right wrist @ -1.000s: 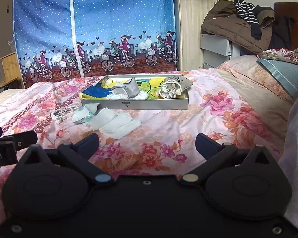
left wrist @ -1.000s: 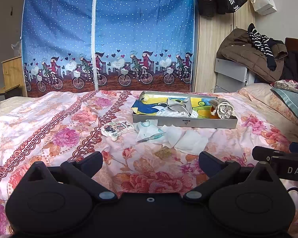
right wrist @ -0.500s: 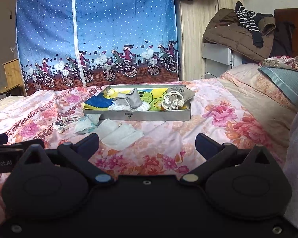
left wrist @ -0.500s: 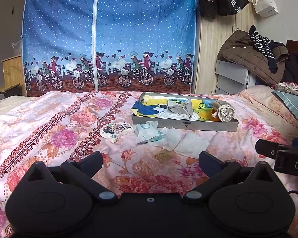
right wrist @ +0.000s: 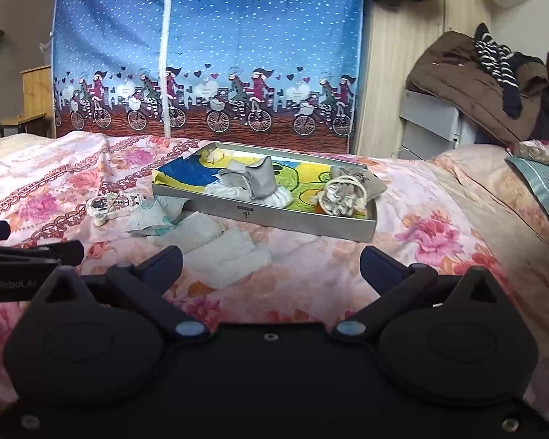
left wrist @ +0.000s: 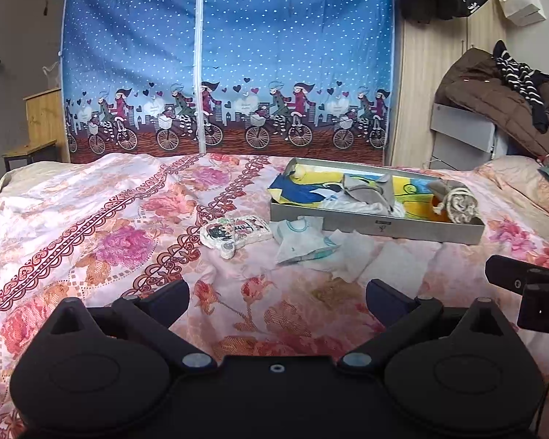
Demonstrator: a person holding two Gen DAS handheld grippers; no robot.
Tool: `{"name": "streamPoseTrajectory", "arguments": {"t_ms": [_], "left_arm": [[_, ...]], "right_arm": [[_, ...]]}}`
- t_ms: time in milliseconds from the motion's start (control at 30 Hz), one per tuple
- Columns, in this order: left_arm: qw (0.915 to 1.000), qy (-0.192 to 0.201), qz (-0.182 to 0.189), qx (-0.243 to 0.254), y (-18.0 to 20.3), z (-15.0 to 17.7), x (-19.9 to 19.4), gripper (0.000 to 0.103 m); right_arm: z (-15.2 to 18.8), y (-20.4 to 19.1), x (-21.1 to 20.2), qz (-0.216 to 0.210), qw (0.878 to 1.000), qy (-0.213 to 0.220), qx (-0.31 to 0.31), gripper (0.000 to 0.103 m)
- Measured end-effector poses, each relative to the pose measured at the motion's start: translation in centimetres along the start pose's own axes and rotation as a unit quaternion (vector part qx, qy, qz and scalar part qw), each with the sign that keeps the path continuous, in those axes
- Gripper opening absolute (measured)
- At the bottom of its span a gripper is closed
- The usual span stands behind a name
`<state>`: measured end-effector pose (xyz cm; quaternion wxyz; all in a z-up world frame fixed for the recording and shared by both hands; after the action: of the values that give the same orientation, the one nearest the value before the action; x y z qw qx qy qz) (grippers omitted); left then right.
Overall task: Organize soft objects
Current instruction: 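Grasp a white tissue with the right gripper while the left gripper grasps another tissue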
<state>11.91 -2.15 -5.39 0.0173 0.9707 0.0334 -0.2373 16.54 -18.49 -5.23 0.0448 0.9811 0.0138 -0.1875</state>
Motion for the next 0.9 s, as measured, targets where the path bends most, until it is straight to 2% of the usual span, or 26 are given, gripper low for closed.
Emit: {"name": "streamPoseTrajectory", "arguments": {"t_ms": [167,400,500,633,733,833,900], "left_arm": [[0.9996,0.028,-0.002,-0.008,0.3,-0.4,2.4,0.102],[0.9969,0.031,0.068,0.026,1.6,-1.3,6.8,0.102],[0.9927,0.007,0.116,0.034,1.8,-1.6,9.0,0.102],[0.9841,-0.059,0.166,-0.021,1.1,-1.7,12.6,0.102],[0.9732,-0.104,0.188,-0.083,0.5,-1.3,15.0,0.102],[0.9647,-0.130,0.199,-0.114,0.2,-1.0,17.0,0.102],[0.9612,-0.138,0.205,-0.123,0.3,-0.9,18.0,0.101]], "right_arm": [[0.6,-0.6,2.9,-0.009,1.000,-0.013,-0.016,0.102],[1.0,-1.8,7.5,-0.043,0.996,-0.042,-0.063,0.102],[0.9,-2.3,9.5,-0.071,0.993,-0.055,-0.072,0.102],[0.7,-3.4,12.2,-0.093,0.988,-0.058,-0.106,0.102],[0.7,-3.5,13.6,-0.105,0.986,-0.069,-0.113,0.102],[1.0,-3.0,14.3,-0.114,0.985,-0.080,-0.101,0.102],[1.1,-2.7,14.6,-0.120,0.985,-0.085,-0.092,0.094]]}}
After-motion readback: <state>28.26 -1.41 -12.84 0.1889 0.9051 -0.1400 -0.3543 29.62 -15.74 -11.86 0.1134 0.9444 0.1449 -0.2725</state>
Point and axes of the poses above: each gripper's, at about its wrist camera, not at the fingertips, and x roughly the way its jaws point, y to its right, z to its underside, the point moved 2 cm from there along x, roughly the way its jaws point
